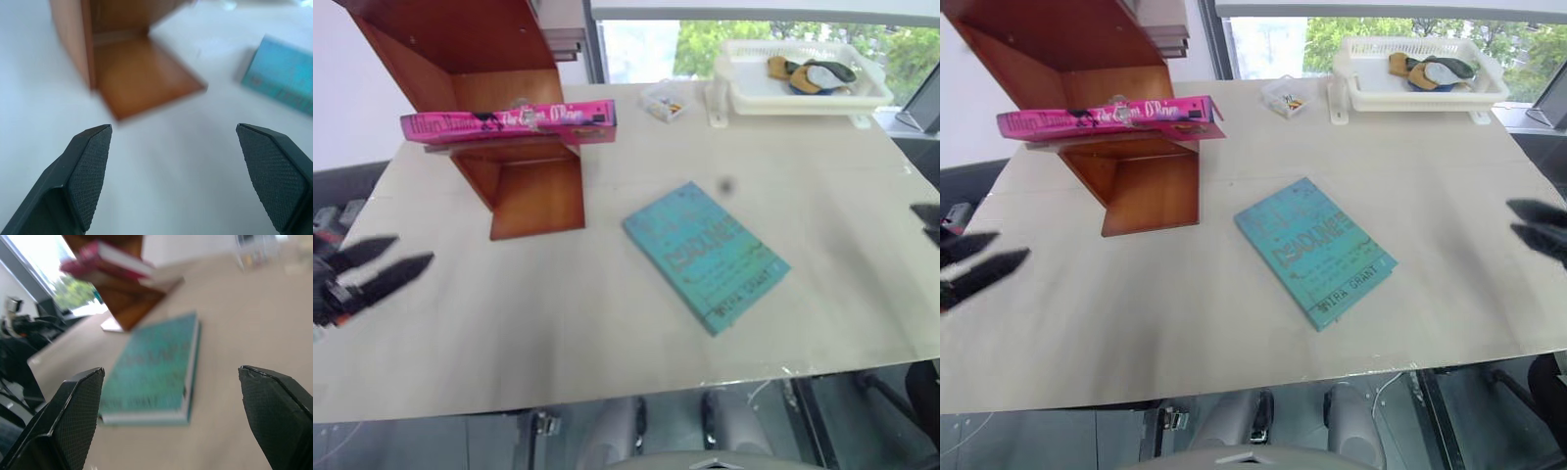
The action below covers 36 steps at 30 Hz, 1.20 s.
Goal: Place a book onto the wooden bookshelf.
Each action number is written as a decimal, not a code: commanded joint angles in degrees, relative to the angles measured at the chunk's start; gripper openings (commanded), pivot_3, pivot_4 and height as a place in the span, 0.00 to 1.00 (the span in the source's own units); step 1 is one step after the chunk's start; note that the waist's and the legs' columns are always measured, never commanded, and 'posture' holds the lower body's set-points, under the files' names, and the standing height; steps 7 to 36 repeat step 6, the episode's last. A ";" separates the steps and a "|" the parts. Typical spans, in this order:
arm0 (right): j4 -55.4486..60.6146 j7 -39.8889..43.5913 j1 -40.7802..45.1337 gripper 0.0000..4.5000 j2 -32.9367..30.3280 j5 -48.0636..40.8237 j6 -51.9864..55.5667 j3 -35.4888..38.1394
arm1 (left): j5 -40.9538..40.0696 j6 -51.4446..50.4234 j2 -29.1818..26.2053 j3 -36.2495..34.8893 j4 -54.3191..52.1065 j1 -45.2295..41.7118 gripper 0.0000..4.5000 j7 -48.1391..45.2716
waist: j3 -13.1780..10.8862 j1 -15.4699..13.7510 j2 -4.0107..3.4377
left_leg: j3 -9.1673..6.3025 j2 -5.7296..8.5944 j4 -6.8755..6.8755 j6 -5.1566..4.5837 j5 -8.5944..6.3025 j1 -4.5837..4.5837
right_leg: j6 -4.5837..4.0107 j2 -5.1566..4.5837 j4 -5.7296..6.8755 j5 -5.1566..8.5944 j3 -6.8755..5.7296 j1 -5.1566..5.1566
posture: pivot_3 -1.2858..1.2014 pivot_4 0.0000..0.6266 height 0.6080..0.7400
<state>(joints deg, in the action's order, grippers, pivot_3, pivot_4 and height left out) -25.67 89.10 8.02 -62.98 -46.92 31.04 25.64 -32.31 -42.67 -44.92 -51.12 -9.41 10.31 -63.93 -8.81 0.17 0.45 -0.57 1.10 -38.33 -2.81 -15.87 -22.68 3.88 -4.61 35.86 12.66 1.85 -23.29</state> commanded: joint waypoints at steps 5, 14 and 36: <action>-0.87 0.48 -6.93 1.00 1.48 8.86 -10.96 1.07 | 0.08 5.32 2.76 6.82 -6.07 0.75 0.97 5.29 | 0.32 0.02 0.14 | 0.02 -0.01 -0.02 0.09 0.04 0.07 | -0.12 -0.01 0.01 -0.06 0.04 0.05 | 0.52 0.24 1.00; -0.66 0.33 -7.95 1.00 1.82 9.27 -11.59 1.68 | 0.36 6.40 2.40 7.74 -5.35 0.64 0.97 5.19 | 0.32 0.02 0.14 | 0.03 -0.02 -0.02 0.09 0.04 0.07 | -0.12 0.01 0.01 -0.06 0.06 0.04 | 0.52 0.24 1.00; -0.66 0.33 -7.95 1.00 1.82 9.27 -11.59 1.68 | 0.36 6.40 2.40 7.74 -5.35 0.64 0.97 5.19 | 0.32 0.02 0.14 | 0.03 -0.02 -0.02 0.09 0.04 0.07 | -0.12 0.01 0.01 -0.06 0.06 0.04 | 0.52 0.24 1.00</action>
